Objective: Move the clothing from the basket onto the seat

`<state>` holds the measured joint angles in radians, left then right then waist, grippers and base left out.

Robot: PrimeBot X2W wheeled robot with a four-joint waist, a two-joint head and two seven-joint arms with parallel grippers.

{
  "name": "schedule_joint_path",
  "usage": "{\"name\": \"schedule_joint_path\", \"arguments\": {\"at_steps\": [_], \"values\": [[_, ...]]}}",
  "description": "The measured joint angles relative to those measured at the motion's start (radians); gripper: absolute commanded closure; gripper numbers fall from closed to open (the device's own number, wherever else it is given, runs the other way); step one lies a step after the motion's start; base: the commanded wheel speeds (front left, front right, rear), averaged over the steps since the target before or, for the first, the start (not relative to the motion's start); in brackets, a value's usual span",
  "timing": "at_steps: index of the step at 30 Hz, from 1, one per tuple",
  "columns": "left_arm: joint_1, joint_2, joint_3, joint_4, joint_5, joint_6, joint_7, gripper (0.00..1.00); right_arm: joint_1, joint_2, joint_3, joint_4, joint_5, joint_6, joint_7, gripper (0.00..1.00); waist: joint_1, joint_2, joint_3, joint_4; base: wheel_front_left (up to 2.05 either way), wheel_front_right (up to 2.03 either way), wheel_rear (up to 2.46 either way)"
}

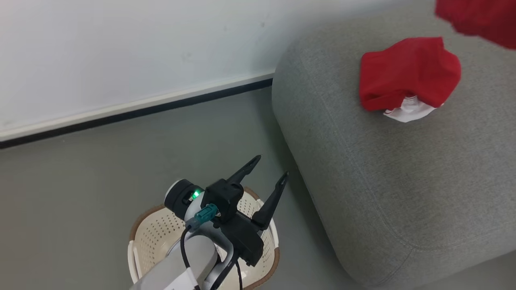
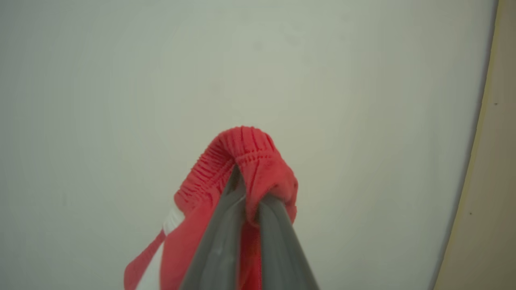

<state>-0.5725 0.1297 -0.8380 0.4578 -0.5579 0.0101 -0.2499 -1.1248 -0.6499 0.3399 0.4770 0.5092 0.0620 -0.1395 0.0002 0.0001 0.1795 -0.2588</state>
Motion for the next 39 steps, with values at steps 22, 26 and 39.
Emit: {"name": "schedule_joint_path", "arguments": {"at_steps": [22, 26, 39], "values": [[-0.146, 0.094, 0.02, -0.188, 0.11, 0.043, -0.001, 0.0, -0.125, 0.0, -0.051, 0.221, 0.022, -0.034, 0.017, 1.0, 0.0001, 0.0001, 0.328, 0.083, 0.0, 0.0, 0.0], [-0.155, 0.096, 0.011, -0.188, 0.124, 0.043, 0.002, 0.0, -0.035, 0.049, -0.045, 0.294, 0.045, -0.035, -0.006, 1.0, 0.0002, 0.0002, 0.374, 0.073, 0.0, 0.0, 0.0], [-0.157, 0.109, 0.012, -0.179, 0.128, 0.043, 0.002, 0.0, 0.033, 0.098, -0.044, 0.417, 0.062, -0.021, -0.074, 0.0, -0.0001, 0.0001, 0.397, 0.033, 0.0, 0.0, 0.0]]}}
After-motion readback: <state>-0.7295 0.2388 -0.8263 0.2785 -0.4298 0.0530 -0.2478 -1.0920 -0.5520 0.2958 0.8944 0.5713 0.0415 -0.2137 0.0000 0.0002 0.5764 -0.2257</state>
